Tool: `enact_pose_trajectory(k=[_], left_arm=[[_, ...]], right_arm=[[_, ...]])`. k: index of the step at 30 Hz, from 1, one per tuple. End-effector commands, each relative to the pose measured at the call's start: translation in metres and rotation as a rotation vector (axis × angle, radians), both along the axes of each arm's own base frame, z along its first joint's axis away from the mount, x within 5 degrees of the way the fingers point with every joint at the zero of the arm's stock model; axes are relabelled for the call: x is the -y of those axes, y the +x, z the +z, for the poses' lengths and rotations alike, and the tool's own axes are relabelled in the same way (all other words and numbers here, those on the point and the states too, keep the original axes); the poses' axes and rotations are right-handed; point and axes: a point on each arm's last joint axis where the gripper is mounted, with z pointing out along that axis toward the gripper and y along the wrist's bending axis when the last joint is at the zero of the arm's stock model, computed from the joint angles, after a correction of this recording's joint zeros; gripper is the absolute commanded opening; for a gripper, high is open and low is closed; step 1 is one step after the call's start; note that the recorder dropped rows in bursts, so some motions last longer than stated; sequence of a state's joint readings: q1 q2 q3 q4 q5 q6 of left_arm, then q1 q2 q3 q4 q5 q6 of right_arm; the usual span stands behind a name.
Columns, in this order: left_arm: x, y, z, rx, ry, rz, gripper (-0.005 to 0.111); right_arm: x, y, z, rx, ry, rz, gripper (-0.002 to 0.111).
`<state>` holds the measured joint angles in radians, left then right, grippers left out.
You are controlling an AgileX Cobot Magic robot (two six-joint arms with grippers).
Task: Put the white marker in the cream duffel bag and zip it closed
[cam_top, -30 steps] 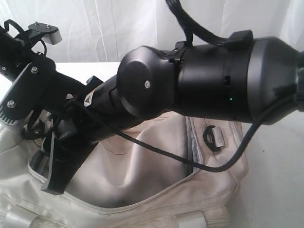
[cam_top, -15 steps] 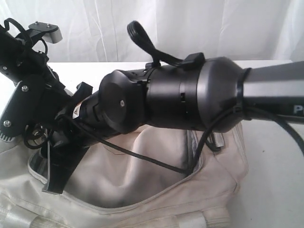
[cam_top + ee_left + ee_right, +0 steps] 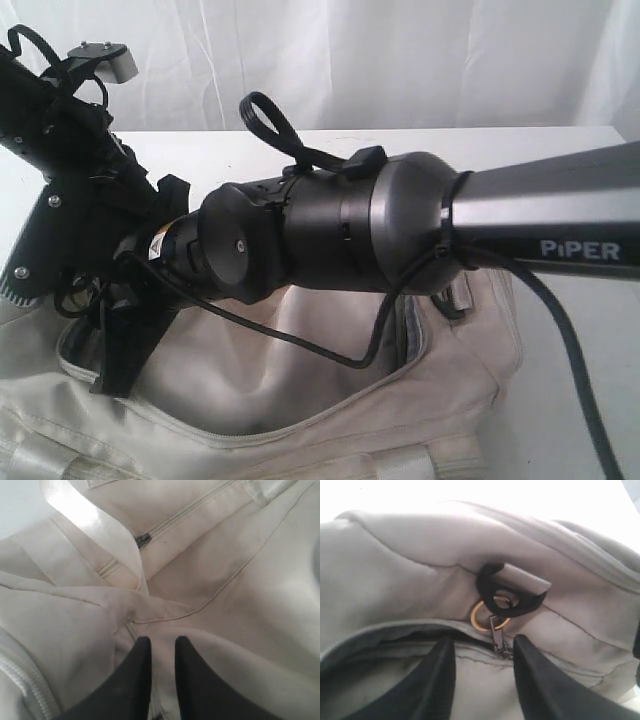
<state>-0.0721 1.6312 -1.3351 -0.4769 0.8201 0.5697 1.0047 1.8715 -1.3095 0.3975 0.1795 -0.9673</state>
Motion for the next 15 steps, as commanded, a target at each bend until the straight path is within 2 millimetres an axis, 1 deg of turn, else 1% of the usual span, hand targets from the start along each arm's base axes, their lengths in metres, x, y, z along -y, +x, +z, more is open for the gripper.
enact_pose_trajectory(k=[1, 3, 5, 8, 9, 12, 15], left_arm=[[0.001, -0.004, 0.006, 0.002, -0.019, -0.014, 0.024], [0.001, -0.003, 0.006, 0.005, -0.019, -0.012, 0.024], [-0.003, -0.004, 0.007, 0.014, 0.013, -0.011, 0.024], [-0.013, -0.009, 0.015, 0.032, 0.031, 0.018, 0.024], [-0.015, -0.01, 0.02, 0.047, 0.029, 0.026, 0.026], [-0.018, -0.018, 0.032, 0.076, 0.027, 0.031, 0.037], [-0.019, -0.027, 0.036, 0.045, 0.036, 0.024, 0.051]], right_arm=[[-0.008, 0.005, 0.0, 0.015, 0.009, 0.004, 0.036], [-0.011, 0.006, -0.001, 0.002, 0.006, 0.004, 0.036], [-0.012, 0.007, 0.0, -0.003, 0.003, 0.009, 0.036], [-0.013, 0.007, 0.001, -0.007, 0.002, 0.01, 0.036], [-0.013, 0.006, 0.001, -0.009, 0.0, 0.011, 0.036], [-0.012, 0.006, 0.0, -0.015, -0.007, 0.015, 0.036], [-0.012, 0.006, 0.0, -0.015, -0.007, 0.015, 0.036]])
